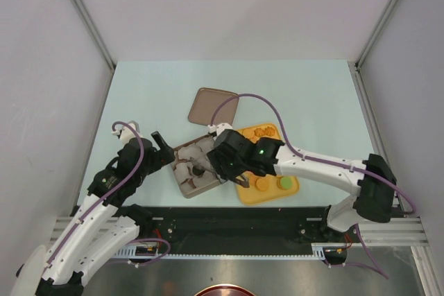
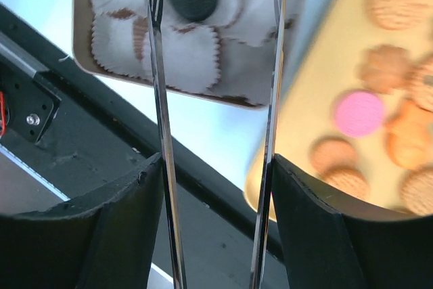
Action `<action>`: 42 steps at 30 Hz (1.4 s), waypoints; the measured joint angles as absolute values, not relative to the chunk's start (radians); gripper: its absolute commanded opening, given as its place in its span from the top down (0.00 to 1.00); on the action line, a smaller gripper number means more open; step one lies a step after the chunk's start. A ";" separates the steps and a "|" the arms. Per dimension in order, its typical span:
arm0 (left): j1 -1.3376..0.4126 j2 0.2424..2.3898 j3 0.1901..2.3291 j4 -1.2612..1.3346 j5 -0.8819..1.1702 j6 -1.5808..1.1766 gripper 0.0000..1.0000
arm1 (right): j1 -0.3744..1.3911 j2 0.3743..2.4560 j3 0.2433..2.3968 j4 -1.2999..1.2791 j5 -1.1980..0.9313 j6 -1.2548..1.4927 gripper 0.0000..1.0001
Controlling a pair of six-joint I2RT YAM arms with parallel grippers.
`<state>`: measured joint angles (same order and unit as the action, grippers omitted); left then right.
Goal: Pack the cookies
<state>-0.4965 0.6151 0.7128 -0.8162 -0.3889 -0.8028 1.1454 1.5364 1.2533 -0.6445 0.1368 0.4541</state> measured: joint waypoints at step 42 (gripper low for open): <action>-0.495 0.736 0.666 -0.668 -0.257 -0.781 0.00 | 0.844 1.320 1.029 -0.687 0.150 0.432 0.40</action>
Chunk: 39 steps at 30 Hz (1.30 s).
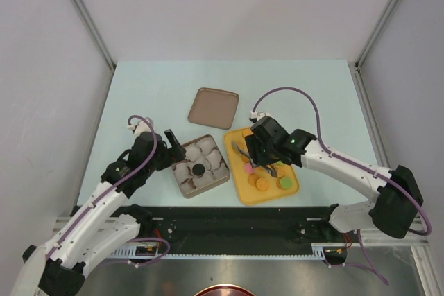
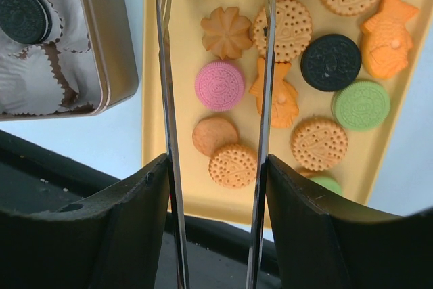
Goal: Pack the cookies
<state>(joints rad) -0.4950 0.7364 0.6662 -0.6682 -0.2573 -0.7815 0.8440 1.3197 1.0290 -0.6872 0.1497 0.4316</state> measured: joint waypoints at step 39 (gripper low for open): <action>-0.495 0.744 0.653 -0.669 -0.258 -0.776 0.01 | 0.831 1.460 1.077 -0.634 0.097 0.383 0.58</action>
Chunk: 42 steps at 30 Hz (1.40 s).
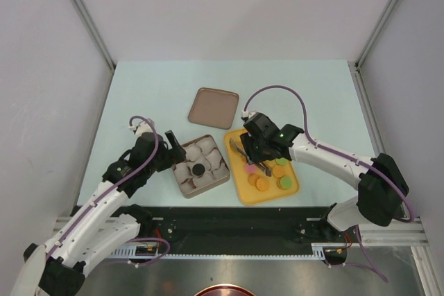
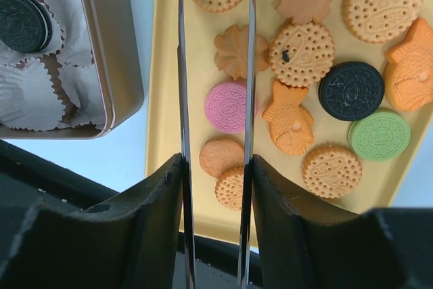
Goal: Pack the cookies
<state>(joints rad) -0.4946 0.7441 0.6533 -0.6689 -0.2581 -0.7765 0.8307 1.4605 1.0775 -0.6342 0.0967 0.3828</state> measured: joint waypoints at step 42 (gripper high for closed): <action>-0.492 0.651 0.655 -0.715 -0.312 -0.777 0.00 | 1.052 1.654 1.446 -0.697 0.100 0.353 0.61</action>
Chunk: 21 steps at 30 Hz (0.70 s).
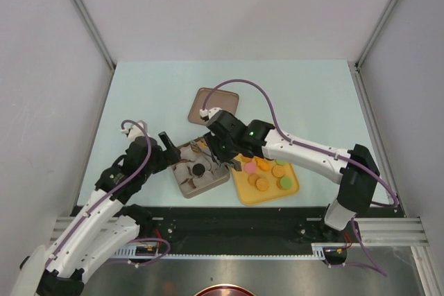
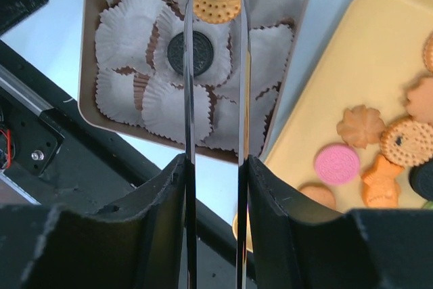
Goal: Pack the cookies
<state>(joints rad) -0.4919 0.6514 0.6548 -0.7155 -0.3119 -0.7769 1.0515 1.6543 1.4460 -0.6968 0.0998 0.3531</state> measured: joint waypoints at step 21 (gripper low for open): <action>-0.488 0.648 0.655 -0.722 -0.319 -0.777 0.00 | 1.045 1.768 1.507 -0.659 0.036 0.324 0.43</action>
<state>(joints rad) -0.4881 0.6476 0.6548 -0.7216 -0.3195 -0.7769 1.0447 1.7676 1.5066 -0.6586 0.0357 0.3241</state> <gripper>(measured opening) 0.996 0.530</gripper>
